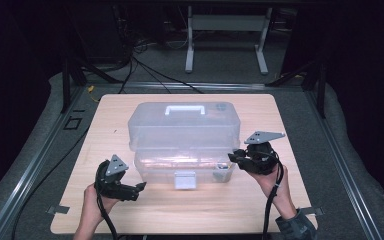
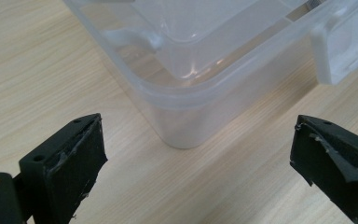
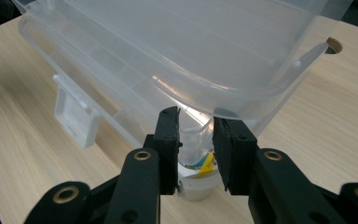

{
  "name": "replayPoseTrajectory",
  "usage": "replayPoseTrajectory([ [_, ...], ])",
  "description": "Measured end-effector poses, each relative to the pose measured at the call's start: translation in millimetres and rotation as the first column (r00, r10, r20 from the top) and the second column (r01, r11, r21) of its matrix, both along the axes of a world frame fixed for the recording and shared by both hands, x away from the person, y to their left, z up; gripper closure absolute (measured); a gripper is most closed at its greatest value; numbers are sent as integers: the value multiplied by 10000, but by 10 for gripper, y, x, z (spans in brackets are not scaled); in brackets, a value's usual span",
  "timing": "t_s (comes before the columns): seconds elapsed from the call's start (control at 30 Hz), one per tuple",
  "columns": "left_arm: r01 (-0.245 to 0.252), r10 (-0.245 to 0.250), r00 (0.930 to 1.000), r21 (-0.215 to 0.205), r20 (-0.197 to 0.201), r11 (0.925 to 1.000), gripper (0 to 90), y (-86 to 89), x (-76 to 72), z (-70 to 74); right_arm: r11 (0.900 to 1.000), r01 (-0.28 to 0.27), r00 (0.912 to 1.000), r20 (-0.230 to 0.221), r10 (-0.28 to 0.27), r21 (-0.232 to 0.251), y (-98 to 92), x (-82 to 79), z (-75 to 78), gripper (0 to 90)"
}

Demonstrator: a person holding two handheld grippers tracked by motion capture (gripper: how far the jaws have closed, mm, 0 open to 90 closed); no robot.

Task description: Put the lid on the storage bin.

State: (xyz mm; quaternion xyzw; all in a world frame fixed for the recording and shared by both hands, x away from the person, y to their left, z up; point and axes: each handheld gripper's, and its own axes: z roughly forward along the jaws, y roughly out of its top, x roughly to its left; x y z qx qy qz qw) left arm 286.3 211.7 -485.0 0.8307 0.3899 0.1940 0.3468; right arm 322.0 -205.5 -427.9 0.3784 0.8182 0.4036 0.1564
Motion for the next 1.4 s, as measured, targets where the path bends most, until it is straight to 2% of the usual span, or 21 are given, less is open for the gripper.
replayPoseTrajectory([
  [0.17,-102,102,9999,33,-105,9999,29,18,-15,-54,9995,102,9999,95,-99,-306,4,-59,-51,709],
  [0.33,-132,135,9997,139,-203,9998,28,41,-6,-105,9991,131,9999,68,-129,-391,-7,-85,-104,706],
  [0.87,-167,180,9986,271,-494,9995,23,11,26,-230,9977,255,9982,-526,-288,-626,-4,-107,-339,690],
  [1.1,-274,285,9982,221,-526,9994,21,19,33,-241,9952,417,9963,-707,-481,-887,-32,-111,-375,667],
  [1.2,-259,273,9981,259,-552,9993,21,22,36,-245,9949,387,9961,-751,-457,-927,-33,-127,-390,663],
  [1.23,-271,285,9981,255,-548,9993,21,22,34,-245,9965,267,9961,-820,-332,-787,-39,-122,-401,664],
  [1.27,-261,275,9981,267,-545,9993,21,22,35,-244,9943,368,9956,-816,-450,-1002,-32,-125,-406,656],
  [1.4,-310,322,9983,251,-495,9992,20,31,30,-238,9934,349,9960,-785,-436,-1088,-26,-132,-412,651],
])
